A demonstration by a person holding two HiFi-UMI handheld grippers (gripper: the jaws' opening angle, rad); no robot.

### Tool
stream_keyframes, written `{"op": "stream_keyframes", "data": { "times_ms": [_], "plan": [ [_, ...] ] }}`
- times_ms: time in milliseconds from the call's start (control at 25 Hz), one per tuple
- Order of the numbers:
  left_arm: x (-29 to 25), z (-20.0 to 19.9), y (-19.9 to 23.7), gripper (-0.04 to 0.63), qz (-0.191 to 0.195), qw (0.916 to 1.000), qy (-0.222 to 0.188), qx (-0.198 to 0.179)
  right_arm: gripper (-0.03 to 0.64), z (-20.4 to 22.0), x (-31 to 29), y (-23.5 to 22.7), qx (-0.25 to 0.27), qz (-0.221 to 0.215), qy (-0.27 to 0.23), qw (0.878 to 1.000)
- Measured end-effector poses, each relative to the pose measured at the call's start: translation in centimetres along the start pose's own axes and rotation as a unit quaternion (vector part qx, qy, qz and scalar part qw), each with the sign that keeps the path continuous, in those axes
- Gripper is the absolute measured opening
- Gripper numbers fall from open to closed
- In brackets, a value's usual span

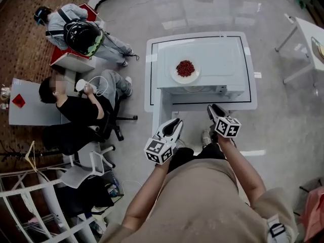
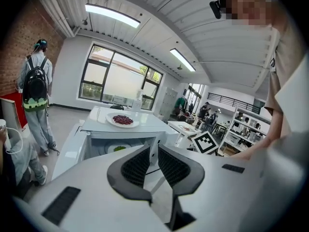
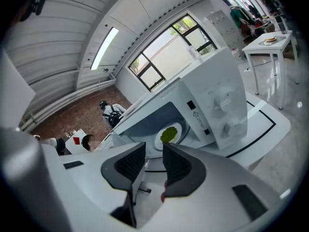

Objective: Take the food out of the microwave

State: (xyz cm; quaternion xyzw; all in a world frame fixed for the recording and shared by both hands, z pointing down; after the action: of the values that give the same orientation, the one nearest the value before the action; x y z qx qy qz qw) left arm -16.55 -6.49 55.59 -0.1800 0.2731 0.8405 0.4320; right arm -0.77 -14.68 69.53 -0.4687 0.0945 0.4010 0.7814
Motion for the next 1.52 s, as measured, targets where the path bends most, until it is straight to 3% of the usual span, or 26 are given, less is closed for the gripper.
{"op": "stream_keyframes", "data": {
  "times_ms": [400, 760, 1160, 1280, 1520],
  "plan": [
    [-3.0, -1.0, 2.1, 0.044, 0.005, 0.9997, 0.014, -0.019, 0.101, -0.7, -7.4, -3.6, 0.012, 0.051, -0.010, 0.999],
    [-5.2, -0.7, 3.2, 0.044, 0.020, 0.9983, 0.049, -0.026, 0.196, -1.4, -13.9, -6.3, -0.002, 0.118, -0.009, 0.993],
    [-5.5, -1.0, 3.5, 0.041, 0.033, 0.9962, 0.063, -0.050, 0.207, -2.3, -16.8, -8.4, -0.028, 0.194, -0.004, 0.981],
    [-5.3, -0.8, 3.6, 0.011, 0.036, 0.9956, 0.067, -0.055, 0.207, -2.4, -17.1, -8.6, -0.032, 0.217, 0.001, 0.976],
    [-5.4, -0.7, 3.8, 0.008, 0.038, 0.9952, 0.069, -0.057, 0.206, -2.3, -17.7, -9.4, -0.061, 0.239, 0.008, 0.969]
  ]
}}
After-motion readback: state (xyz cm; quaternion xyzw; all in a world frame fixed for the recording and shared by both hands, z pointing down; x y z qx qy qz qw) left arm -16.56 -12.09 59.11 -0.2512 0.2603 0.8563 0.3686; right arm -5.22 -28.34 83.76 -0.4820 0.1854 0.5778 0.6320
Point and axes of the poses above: the fingertips, and each gripper's own axes: x backward along the fingers, y to its left, z out of its underside, the point moved 2 cm from there along x, backward along the fingers, and after that the axes turned 11 degrees about y, right-handed, at the moved point
